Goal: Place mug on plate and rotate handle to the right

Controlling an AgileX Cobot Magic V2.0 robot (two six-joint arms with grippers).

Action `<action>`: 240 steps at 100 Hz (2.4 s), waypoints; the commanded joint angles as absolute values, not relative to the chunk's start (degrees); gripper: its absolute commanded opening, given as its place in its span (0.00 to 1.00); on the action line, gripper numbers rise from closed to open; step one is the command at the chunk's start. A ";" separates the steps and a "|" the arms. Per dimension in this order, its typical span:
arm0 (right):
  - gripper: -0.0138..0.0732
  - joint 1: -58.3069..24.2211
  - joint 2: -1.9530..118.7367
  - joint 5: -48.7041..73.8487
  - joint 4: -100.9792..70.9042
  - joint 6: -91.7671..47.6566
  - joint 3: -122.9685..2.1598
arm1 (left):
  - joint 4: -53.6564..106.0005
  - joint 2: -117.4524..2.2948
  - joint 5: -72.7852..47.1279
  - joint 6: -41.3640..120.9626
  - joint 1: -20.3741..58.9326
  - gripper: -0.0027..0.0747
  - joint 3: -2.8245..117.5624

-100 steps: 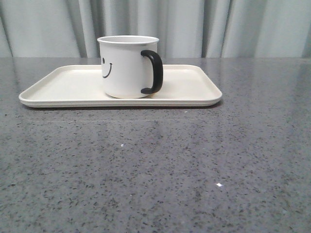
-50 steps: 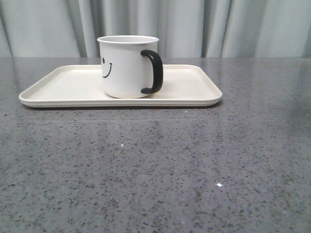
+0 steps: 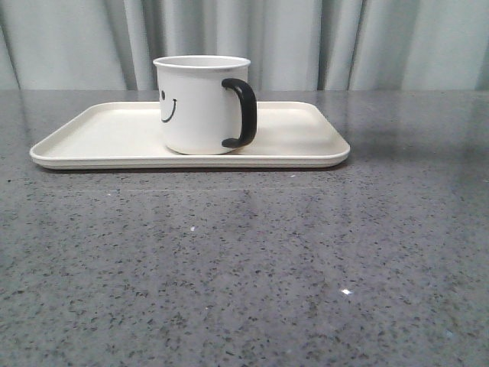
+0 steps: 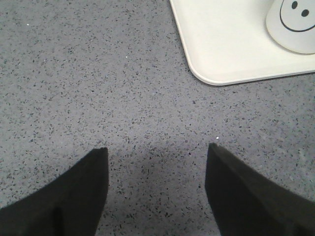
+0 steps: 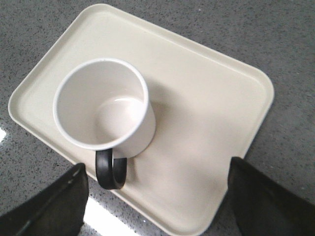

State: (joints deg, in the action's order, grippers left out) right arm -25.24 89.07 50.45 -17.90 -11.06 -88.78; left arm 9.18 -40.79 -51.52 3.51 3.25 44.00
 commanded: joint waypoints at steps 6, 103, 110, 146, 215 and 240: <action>0.83 -28.03 92.60 48.90 -15.12 -7.74 -96.06 | 10.15 -40.56 -47.68 3.68 3.23 0.58 45.56; 0.46 -29.66 107.91 51.72 -12.76 -1.01 -104.81 | 10.15 -40.56 -47.68 3.68 3.23 0.58 45.56; 0.32 -29.66 107.91 51.72 -13.42 -1.01 -104.81 | 10.15 -40.56 -47.68 3.68 3.23 0.58 45.56; 0.09 -29.66 108.24 56.48 -13.95 -7.01 -107.91 | 10.15 -40.56 -47.68 3.68 3.23 0.58 45.56; 0.09 -29.60 115.55 76.41 -20.35 -42.56 -128.29 | 10.15 -40.56 -47.68 3.68 3.23 0.58 45.56; 0.09 -29.60 117.66 76.46 -20.68 -44.68 -128.83 | 10.15 -40.56 -47.68 3.68 3.23 0.58 45.56</action>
